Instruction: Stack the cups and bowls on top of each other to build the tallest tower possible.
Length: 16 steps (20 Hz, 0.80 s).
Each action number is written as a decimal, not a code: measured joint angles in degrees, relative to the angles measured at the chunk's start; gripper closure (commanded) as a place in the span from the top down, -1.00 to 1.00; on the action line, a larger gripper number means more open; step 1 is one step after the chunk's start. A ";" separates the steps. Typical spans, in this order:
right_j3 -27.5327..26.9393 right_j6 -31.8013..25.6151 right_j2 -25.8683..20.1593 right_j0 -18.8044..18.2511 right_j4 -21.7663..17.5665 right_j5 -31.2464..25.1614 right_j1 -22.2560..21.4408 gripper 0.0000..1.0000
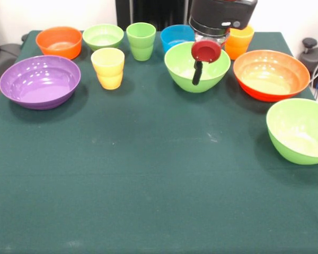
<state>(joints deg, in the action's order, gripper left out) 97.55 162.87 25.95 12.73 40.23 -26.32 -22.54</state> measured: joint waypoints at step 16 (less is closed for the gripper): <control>0.07 0.00 -0.04 0.25 -0.01 -0.01 0.96 1.00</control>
<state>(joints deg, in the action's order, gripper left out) 97.63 162.87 25.91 12.98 40.22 -26.33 -21.58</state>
